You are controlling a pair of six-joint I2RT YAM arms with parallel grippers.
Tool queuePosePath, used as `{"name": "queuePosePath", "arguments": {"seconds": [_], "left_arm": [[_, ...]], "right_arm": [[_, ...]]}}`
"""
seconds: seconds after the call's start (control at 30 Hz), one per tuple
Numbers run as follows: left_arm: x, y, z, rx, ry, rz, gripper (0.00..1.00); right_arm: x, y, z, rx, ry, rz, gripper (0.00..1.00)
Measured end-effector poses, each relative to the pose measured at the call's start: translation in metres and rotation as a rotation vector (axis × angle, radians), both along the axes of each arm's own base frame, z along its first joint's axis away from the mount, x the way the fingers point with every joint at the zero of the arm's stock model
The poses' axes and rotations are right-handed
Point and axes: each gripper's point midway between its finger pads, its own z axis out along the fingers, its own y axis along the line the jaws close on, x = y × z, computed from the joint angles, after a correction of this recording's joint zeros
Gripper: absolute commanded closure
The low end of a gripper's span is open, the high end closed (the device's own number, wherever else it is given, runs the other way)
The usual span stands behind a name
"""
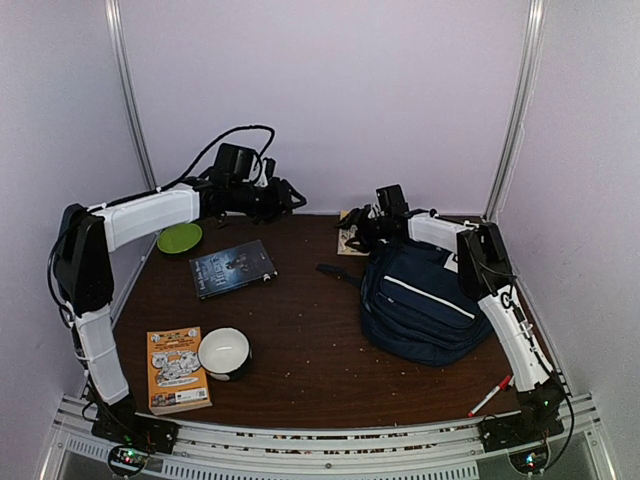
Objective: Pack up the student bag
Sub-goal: Move the book to the center of the board.
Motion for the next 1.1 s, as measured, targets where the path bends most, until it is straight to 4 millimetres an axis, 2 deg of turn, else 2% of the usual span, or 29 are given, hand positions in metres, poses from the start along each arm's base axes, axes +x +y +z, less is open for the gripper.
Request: {"name": "queuePosePath", "arguments": {"seconds": [0.17,0.37,0.47,0.6,0.7,0.87,1.03,1.1], "left_arm": [[0.018,0.011,0.0,-0.003,0.015,0.024,0.5],[0.045,0.024,-0.025,0.013,0.065,0.057,0.5],[0.047,0.031,-0.034,0.022,0.092,0.065,0.5],[0.048,0.032,-0.032,0.014,0.088,0.062,0.5],[0.047,0.031,-0.033,0.01,0.09,0.057,0.5],[0.042,0.032,-0.038,0.01,0.099,0.057,0.5],[0.041,0.033,-0.037,0.008,0.097,0.058,0.5],[0.041,0.033,-0.036,0.007,0.095,0.057,0.5]], "right_arm": [[0.005,0.007,0.001,0.094,0.037,-0.035,0.46],[0.005,0.011,0.003,0.154,0.082,-0.057,0.49],[0.001,0.013,-0.004,0.172,0.114,-0.059,0.54],[-0.01,0.018,-0.014,0.199,0.163,-0.049,0.69],[-0.016,0.02,-0.014,0.224,0.196,-0.047,0.7],[-0.019,0.021,-0.012,0.247,0.218,-0.053,0.83],[-0.019,0.021,-0.012,0.253,0.226,-0.058,1.0],[-0.02,0.021,-0.012,0.253,0.229,-0.059,1.0]]}}
